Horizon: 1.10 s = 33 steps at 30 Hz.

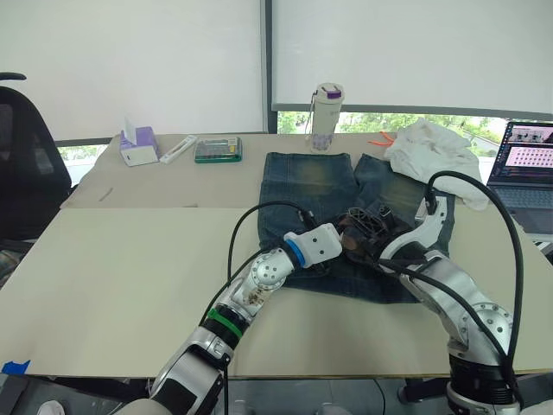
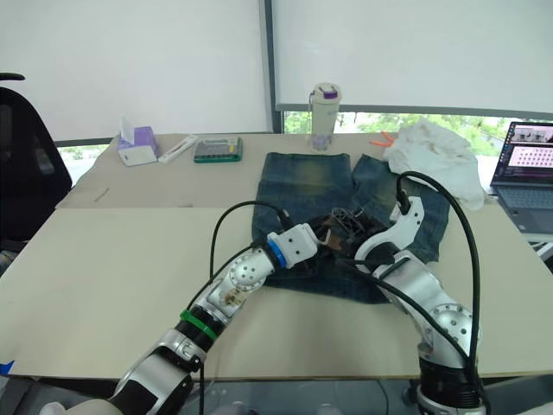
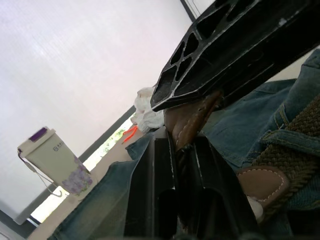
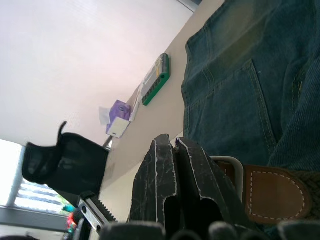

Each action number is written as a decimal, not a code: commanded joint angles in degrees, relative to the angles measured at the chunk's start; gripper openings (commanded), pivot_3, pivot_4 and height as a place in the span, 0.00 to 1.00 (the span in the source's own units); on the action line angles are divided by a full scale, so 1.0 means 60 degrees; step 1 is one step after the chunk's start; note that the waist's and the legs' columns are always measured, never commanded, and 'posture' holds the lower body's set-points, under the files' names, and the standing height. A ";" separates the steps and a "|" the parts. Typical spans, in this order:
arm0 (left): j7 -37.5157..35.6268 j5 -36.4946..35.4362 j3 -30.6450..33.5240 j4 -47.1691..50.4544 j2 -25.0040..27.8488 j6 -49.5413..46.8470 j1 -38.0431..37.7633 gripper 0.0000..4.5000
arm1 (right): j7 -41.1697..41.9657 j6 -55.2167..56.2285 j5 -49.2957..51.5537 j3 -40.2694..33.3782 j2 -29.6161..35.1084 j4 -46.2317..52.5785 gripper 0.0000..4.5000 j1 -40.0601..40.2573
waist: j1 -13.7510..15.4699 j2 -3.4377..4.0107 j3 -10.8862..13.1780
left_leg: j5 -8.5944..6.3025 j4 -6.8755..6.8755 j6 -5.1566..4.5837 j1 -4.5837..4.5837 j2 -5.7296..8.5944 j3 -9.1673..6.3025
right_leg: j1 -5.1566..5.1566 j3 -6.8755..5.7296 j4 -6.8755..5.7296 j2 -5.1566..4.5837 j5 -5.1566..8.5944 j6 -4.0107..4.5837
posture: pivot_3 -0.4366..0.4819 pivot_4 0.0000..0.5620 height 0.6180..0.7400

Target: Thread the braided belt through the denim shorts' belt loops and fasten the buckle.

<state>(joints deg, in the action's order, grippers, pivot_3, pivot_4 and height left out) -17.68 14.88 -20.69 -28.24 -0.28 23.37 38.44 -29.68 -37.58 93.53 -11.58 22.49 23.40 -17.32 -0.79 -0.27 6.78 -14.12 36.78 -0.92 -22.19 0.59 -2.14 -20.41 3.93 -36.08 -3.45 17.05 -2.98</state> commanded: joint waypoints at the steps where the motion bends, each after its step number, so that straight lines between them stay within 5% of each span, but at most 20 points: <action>1: -0.0505 -0.1169 0.0534 0.0313 -0.0288 -0.0632 -0.0144 0.00 | 0.1480 0.0115 -0.1117 -0.0126 0.0466 0.0677 0.25 -0.0053 | 0.0000 0.0000 0.0000 | 0.0000 0.0000 0.0000 0.0000 0.0000 0.0000 | 0.0000 0.0000 0.0001 0.0000 0.0000 0.0000 | 0.48 0.27 1.00; 5: -0.1395 -0.2891 0.1119 0.0893 -0.0799 -0.2115 -0.0486 0.00 | 0.3284 0.0307 -0.3046 -0.0143 0.1342 0.0747 0.54 0.0273 | -0.0015 0.0000 0.0000 | 0.0000 0.0000 0.0000 0.0003 -0.0001 0.0000 | 0.0000 -0.0002 0.0000 0.0005 0.0001 -0.0001 | 0.48 0.27 1.00; 11: -0.2153 -0.5992 0.2570 0.1971 -0.1340 -0.5630 -0.0630 0.00 | 0.6466 0.0803 -0.5931 0.0140 0.2920 0.0794 0.54 0.1203 | -0.0020 -0.0004 0.0003 | -0.0001 0.0008 -0.0001 0.0000 0.0003 -0.0001 | 0.0002 -0.0004 0.0012 0.0005 0.0002 -0.0003 | 0.48 0.27 1.00; 16: -0.1897 -0.7881 0.3679 0.2367 -0.1555 -0.7660 -0.0410 0.00 | 0.8395 0.1603 -0.9173 0.1508 0.4364 0.0672 0.54 0.1778 | -0.0054 -0.0016 0.0010 | -0.0002 0.0008 -0.0002 0.0024 -0.0003 0.0001 | 0.0003 0.0000 0.0036 0.0023 0.0005 -0.0007 | 0.48 0.27 1.00; 25: -0.1476 -0.9771 0.4561 0.2486 -0.1708 -0.9483 -0.0335 0.00 | 0.9608 0.2552 -1.2331 0.3397 0.3981 -0.0230 0.54 0.1388 | 0.0028 -0.0028 0.0017 | 0.0001 0.0015 0.0002 0.0028 0.0012 -0.0005 | 0.0003 0.0001 0.0028 0.0006 0.0005 -0.0007 | 0.48 0.27 1.00; 33: -0.1692 -1.0136 0.4469 0.3020 -0.1625 -0.9690 -0.0320 0.00 | 1.0257 0.1996 -1.3419 0.3806 0.3764 -0.0730 0.54 0.1372 | 0.0027 -0.0020 0.0011 | 0.0003 0.0015 0.0006 0.0032 0.0024 -0.0013 | 0.0003 0.0002 0.0029 -0.0001 0.0004 -0.0006 | 0.48 0.27 1.00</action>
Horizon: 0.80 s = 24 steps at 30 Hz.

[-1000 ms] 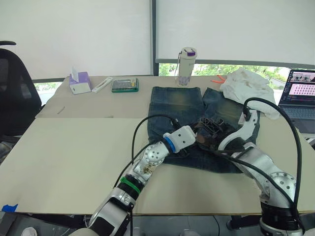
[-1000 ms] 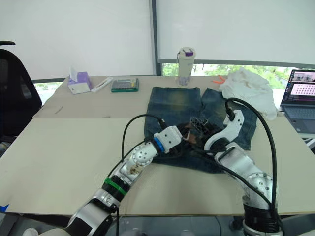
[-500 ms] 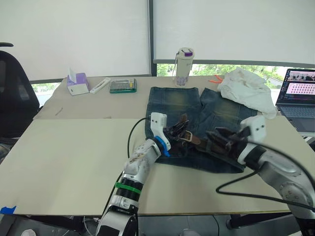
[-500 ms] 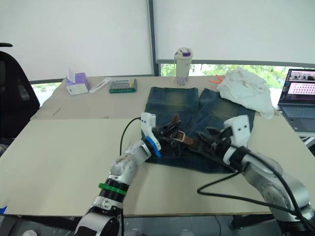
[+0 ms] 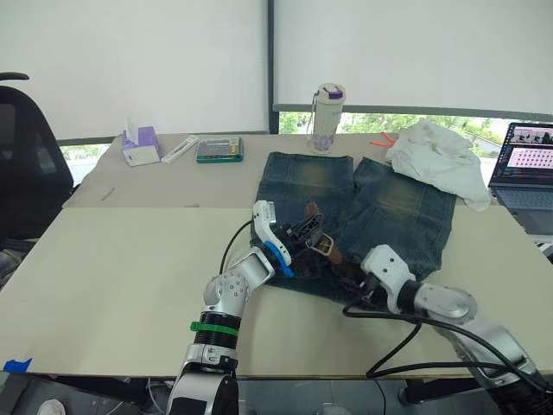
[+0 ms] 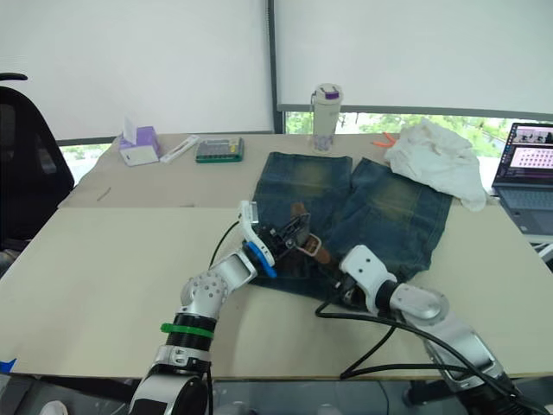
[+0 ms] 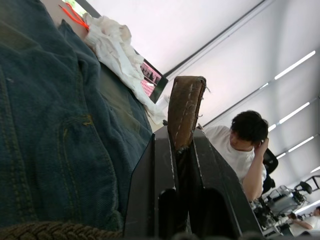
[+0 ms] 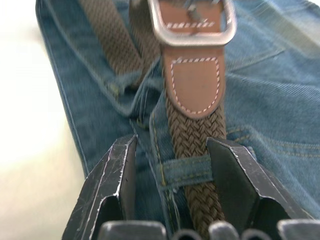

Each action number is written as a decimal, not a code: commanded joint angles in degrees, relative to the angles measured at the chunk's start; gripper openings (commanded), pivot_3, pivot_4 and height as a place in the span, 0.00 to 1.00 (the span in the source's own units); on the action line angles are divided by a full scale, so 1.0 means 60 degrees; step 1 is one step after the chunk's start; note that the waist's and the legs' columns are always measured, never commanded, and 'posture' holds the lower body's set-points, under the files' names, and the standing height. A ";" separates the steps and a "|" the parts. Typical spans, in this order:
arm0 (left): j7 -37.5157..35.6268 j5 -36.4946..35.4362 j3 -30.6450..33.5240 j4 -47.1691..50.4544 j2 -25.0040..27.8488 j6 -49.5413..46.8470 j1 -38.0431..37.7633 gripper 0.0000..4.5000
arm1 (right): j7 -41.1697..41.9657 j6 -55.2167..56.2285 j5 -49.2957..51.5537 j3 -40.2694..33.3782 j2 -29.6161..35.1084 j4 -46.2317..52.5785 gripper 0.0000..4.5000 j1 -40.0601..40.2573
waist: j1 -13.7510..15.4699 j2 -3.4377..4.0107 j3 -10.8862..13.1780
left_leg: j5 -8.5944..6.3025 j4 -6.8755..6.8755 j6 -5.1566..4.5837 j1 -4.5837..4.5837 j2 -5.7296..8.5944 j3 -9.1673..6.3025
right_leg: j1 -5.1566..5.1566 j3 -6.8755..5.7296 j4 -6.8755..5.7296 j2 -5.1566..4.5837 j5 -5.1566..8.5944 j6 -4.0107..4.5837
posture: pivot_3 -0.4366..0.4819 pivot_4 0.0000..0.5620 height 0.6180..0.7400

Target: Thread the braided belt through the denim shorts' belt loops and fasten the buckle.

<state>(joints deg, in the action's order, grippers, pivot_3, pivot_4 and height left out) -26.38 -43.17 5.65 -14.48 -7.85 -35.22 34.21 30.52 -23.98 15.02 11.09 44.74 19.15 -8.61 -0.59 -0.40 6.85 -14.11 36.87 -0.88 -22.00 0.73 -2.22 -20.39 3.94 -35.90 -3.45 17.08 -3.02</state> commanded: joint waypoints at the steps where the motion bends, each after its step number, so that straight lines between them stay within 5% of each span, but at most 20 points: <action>1: -0.0311 -0.0551 0.0066 0.0844 -0.0384 0.0050 0.0403 0.00 | 0.0282 -0.0387 -0.0410 0.0017 0.0059 -0.0047 0.54 -0.0074 | -0.0012 0.0001 0.0000 | 0.0000 0.0000 0.0000 0.0002 -0.0001 0.0000 | 0.0000 0.0000 -0.0001 0.0000 0.0000 0.0000 | 0.48 0.27 1.00; 12: -0.0552 -0.1034 -0.0138 0.1366 -0.0484 0.0237 0.0328 0.00 | 0.0779 -0.1018 -0.0748 -0.0071 -0.0196 0.0077 0.54 0.0008 | -0.0007 0.0002 -0.0001 | 0.0000 0.0000 0.0001 0.0004 0.0002 -0.0005 | 0.0005 0.0000 0.0000 -0.0002 0.0000 0.0000 | 0.48 0.27 1.00; 24: 0.0966 -0.2907 0.2029 0.1358 0.0163 0.0440 0.1698 0.00 | 0.1618 -0.1901 -0.0243 -0.1010 0.0391 0.0874 0.54 0.0735 | 0.0057 -0.0008 0.0003 | 0.0000 0.0001 0.0000 0.0002 0.0030 -0.0024 | 0.0011 -0.0001 0.0000 -0.0016 0.0001 -0.0002 | 0.48 0.27 1.00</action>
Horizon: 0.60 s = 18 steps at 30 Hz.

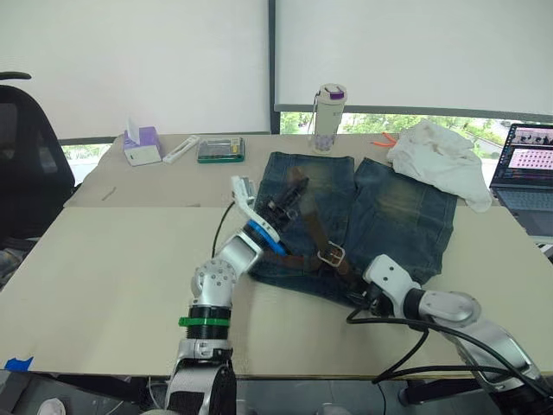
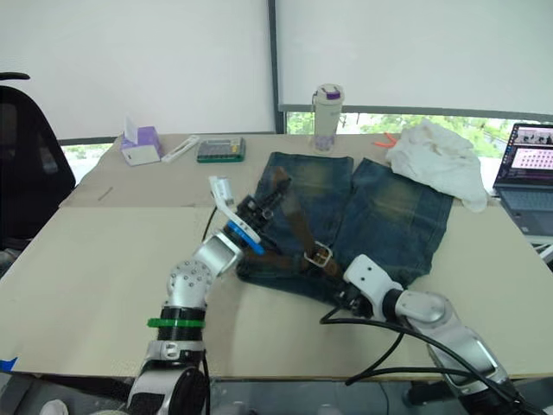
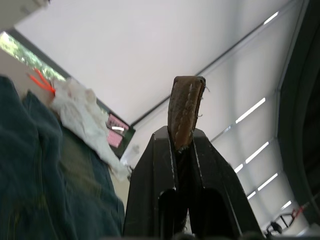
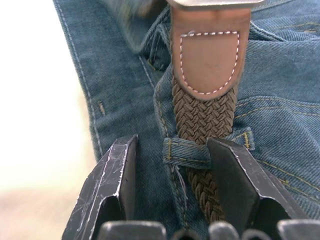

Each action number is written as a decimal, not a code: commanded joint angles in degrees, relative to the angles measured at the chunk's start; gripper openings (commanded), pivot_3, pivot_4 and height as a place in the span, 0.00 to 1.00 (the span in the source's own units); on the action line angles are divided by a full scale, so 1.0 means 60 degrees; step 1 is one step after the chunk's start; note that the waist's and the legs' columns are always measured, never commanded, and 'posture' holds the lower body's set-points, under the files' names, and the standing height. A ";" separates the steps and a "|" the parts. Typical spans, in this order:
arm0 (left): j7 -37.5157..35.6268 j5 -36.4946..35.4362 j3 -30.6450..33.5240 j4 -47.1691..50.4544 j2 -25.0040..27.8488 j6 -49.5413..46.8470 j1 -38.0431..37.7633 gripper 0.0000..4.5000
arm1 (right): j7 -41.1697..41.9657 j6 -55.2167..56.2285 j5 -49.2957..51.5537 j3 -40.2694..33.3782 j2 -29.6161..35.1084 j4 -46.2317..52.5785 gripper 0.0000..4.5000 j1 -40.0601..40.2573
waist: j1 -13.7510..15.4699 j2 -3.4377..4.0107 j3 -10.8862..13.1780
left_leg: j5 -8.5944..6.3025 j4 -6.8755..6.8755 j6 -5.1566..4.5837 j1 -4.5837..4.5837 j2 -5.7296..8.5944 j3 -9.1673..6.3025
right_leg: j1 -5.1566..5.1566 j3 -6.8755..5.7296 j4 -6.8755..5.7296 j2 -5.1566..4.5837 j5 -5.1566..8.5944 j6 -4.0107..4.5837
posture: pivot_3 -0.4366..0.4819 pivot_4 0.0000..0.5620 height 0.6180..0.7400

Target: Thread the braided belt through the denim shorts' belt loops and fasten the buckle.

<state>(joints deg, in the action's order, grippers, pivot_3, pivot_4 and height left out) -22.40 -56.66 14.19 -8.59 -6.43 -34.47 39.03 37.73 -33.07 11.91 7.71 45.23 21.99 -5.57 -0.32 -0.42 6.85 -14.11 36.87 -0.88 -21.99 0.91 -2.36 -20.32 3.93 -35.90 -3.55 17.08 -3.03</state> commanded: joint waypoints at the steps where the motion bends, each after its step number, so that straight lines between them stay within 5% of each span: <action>1: 0.0407 -0.0764 0.0746 0.0380 0.0026 0.0337 0.0974 0.00 | 0.0526 -0.0459 0.0354 -0.0549 0.0411 0.0474 0.54 0.0287 | 0.0030 -0.0011 0.0007 | 0.0000 0.0000 0.0000 -0.0005 0.0003 -0.0004 | -0.0001 -0.0001 0.0001 0.0000 0.0000 0.0000 | 0.48 0.27 1.00; 10: 0.0304 -0.0525 0.0415 0.0867 0.0869 -0.0157 0.0401 0.00 | 0.0964 -0.0195 0.0318 -0.1307 0.0948 0.0397 0.54 0.0397 | 0.0040 -0.0019 0.0009 | 0.0003 0.0002 0.0004 0.0001 0.0013 -0.0019 | -0.0001 -0.0003 -0.0001 0.0004 0.0000 0.0000 | 0.48 0.27 1.00; 18: 0.0352 0.0524 -0.0748 0.1250 0.1013 -0.0373 -0.0607 0.00 | 0.0733 -0.0769 0.2435 -0.2299 -0.0871 0.1001 0.54 -0.0628 | 0.0058 -0.0019 0.0009 | 0.0004 0.0001 0.0008 0.0002 0.0012 -0.0032 | 0.0001 -0.0003 -0.0006 0.0003 0.0000 0.0001 | 0.48 0.27 1.00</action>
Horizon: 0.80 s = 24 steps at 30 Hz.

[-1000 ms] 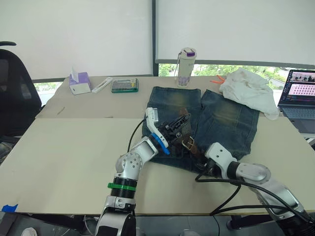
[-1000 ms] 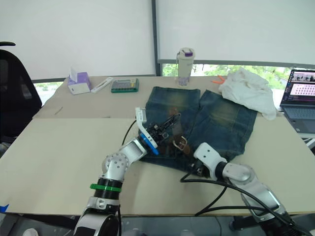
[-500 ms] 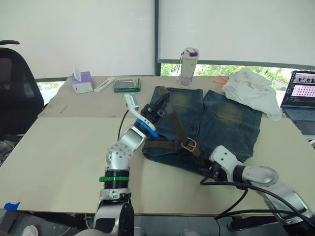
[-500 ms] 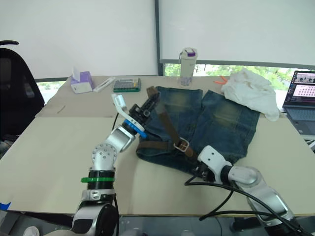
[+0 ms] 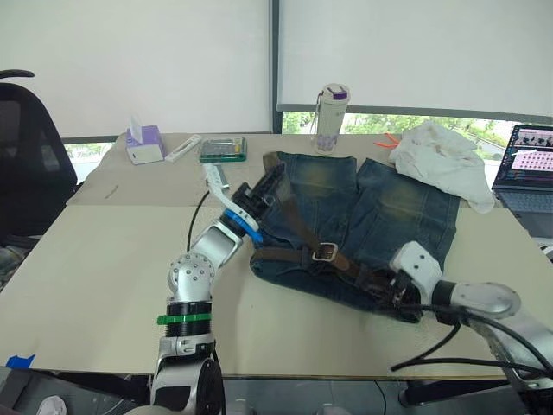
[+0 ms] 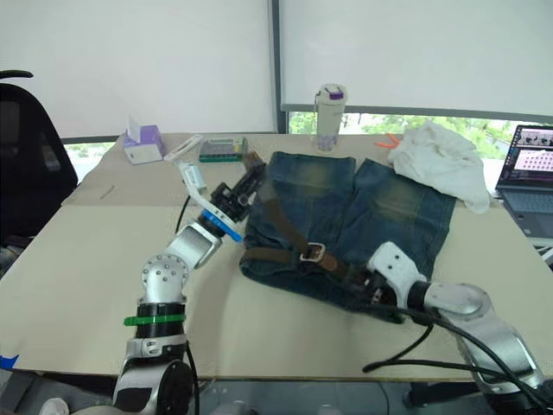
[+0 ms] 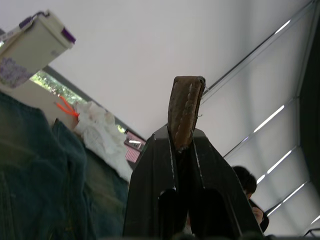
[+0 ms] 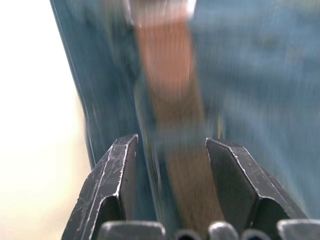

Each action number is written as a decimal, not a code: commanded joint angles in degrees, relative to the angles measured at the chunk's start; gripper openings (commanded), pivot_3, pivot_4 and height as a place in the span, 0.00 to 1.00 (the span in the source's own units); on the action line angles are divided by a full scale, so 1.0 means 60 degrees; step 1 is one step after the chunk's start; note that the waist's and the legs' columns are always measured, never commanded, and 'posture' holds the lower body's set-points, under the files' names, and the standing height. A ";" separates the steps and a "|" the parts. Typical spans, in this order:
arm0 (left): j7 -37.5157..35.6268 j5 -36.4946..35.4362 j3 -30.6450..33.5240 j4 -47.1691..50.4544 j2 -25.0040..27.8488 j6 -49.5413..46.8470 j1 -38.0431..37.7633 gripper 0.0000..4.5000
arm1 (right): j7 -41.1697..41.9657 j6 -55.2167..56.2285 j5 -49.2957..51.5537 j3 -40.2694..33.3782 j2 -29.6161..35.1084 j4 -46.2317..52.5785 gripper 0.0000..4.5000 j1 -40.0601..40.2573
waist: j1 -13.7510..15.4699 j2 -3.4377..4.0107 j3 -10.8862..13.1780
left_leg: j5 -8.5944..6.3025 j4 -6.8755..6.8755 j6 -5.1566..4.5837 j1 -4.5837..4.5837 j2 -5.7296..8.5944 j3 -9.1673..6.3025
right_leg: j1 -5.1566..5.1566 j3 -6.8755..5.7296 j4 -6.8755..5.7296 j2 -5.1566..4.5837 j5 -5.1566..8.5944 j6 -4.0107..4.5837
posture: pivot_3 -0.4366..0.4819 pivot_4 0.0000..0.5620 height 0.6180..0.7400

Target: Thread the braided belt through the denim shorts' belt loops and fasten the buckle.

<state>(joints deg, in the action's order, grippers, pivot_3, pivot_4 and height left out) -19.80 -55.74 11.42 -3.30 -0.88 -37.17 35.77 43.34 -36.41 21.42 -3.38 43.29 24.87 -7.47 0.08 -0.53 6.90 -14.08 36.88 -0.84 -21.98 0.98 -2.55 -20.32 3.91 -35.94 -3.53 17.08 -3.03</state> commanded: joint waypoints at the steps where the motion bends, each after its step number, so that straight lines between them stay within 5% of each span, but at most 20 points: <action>1: -0.0073 0.0527 -0.0353 0.0349 0.0137 0.0092 -0.0130 0.00 | -0.0324 -0.0279 0.1014 -0.0457 -0.0816 0.0513 0.54 -0.0400 | -0.0015 0.0001 -0.0001 | 0.0000 -0.0001 0.0000 -0.0001 -0.0001 -0.0002 | 0.0000 -0.0001 -0.0002 0.0001 0.0000 0.0000 | 0.48 0.27 1.00; 9: -0.0148 0.0914 -0.0307 0.0247 0.0282 0.0152 -0.0241 0.00 | -0.0824 0.0836 0.0048 0.0572 -0.1925 -0.0510 0.01 -0.1381 | -0.0029 0.0007 -0.0004 | 0.0002 -0.0003 0.0003 0.0000 0.0003 -0.0007 | -0.0011 -0.0001 -0.0011 -0.0002 0.0000 0.0001 | 0.48 0.27 1.00; 24: -0.0217 0.1198 -0.0247 0.0143 0.0225 0.0188 -0.0266 0.00 | -0.0120 0.2696 -0.2517 0.2371 -0.1159 -0.3265 0.01 -0.1185 | -0.0061 0.0007 -0.0005 | 0.0002 -0.0003 0.0005 0.0015 0.0005 -0.0010 | -0.0001 -0.0005 -0.0013 -0.0003 0.0000 0.0001 | 0.48 0.27 1.00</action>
<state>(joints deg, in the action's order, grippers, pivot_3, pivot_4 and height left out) -20.36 -49.00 9.90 -3.26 0.47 -37.21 33.67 42.28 -20.09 8.74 9.48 35.34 7.56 -15.35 -0.29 -0.49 6.87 -14.07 36.86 -0.81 -21.86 1.01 -2.61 -20.31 3.88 -36.03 -3.55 17.08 -3.02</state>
